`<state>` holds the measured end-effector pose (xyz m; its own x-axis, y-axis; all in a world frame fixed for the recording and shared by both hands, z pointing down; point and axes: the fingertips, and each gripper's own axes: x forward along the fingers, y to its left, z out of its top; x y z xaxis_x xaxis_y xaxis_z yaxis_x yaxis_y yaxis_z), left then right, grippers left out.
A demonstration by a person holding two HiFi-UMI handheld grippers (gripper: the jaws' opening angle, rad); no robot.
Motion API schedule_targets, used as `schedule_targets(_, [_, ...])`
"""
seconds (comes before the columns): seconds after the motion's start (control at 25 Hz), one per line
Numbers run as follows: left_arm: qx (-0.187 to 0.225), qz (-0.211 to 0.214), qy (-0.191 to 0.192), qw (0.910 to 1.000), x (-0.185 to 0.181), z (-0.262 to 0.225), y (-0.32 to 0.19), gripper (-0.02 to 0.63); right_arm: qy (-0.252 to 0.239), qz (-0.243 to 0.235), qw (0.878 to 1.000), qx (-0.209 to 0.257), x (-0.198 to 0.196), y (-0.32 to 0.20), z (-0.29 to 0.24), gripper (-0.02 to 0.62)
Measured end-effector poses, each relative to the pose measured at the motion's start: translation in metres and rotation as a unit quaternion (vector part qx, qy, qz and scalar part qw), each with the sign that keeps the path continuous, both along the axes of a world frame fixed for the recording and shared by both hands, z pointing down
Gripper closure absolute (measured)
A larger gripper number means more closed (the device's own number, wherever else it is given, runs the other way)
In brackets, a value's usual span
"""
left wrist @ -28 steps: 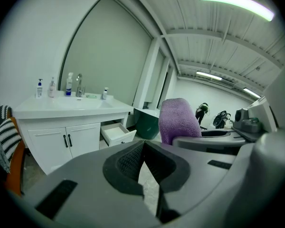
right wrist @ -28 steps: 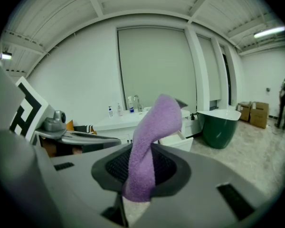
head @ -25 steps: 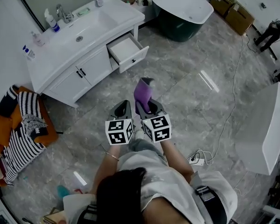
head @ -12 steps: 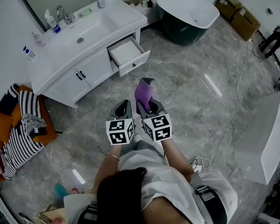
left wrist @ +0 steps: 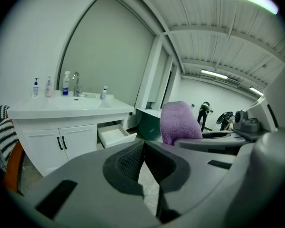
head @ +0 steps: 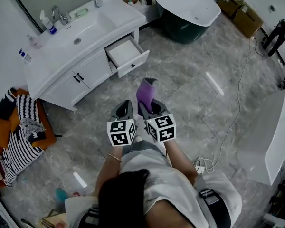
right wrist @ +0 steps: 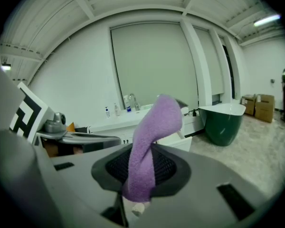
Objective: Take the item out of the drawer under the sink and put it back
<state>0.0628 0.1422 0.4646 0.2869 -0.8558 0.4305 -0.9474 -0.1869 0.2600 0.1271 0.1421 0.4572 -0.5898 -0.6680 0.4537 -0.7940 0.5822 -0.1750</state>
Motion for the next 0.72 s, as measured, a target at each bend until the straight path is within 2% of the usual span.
schedule_targets(0.2, [0.000,0.005,0.001,1.0000,-0.001,0.003,-0.009,0.603,0.004,0.003,1.000,0.000,-0.002,-0.008,0.003,0.500])
schedule_targets(0.4, [0.005,0.014,-0.006,0.9999,-0.010,0.004,-0.026,0.603,0.032,-0.006,0.999,0.008,-0.011,-0.022,0.006,0.500])
schedule_targets(0.52, [0.018,0.017,-0.027,0.9993,-0.019,-0.001,-0.044,0.603,0.007,-0.003,1.000,-0.004,-0.020,-0.038,0.006,0.500])
schedule_targets(0.72, [0.012,0.013,-0.006,0.9998,-0.030,0.002,-0.065,0.603,0.022,-0.011,1.000,0.004,-0.035,-0.060,0.009,0.500])
